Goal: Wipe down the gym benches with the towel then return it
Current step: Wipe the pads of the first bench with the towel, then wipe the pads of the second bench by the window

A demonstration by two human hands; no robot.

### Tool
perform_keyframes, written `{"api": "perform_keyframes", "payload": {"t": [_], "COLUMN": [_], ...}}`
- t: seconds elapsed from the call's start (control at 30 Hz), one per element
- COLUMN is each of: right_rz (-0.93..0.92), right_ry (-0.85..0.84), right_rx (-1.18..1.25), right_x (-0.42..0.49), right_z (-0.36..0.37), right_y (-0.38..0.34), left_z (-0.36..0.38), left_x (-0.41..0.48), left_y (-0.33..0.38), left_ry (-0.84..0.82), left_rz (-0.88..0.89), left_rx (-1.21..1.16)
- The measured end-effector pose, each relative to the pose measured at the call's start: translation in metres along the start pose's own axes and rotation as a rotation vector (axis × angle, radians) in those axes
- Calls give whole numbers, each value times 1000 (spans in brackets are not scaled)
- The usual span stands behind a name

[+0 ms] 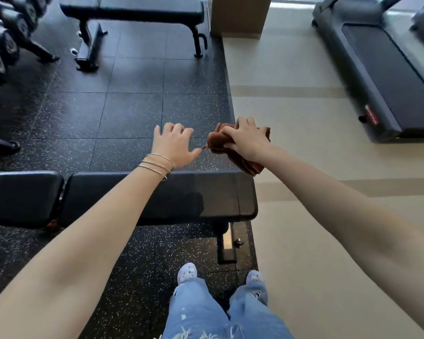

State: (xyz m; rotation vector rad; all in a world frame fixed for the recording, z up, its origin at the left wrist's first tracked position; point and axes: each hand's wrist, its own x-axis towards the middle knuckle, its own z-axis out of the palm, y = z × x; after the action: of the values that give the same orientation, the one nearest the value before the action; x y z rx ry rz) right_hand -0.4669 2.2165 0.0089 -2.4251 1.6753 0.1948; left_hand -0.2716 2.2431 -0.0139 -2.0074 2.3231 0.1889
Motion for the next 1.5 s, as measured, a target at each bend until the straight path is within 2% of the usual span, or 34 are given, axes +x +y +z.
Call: {"api": "perform_keyframes", "payload": {"t": [0.57, 1.07, 1.2, 1.5], "right_rz": [-238, -220, -211, -225], "right_ry": [14, 143, 126, 128], "right_rx": [-57, -94, -89, -66], "right_x": [-25, 20, 31, 77], "right_z": [-34, -67, -66, -70], "right_y": [125, 138, 144, 196], "left_z": [-23, -54, -53, -52], "left_x": [-2, 44, 58, 110], "left_y": [115, 101, 98, 120], "left_ry": [39, 77, 87, 84], "left_rz": [-247, -228, -214, -250], "left_rx": [27, 85, 88, 93]}}
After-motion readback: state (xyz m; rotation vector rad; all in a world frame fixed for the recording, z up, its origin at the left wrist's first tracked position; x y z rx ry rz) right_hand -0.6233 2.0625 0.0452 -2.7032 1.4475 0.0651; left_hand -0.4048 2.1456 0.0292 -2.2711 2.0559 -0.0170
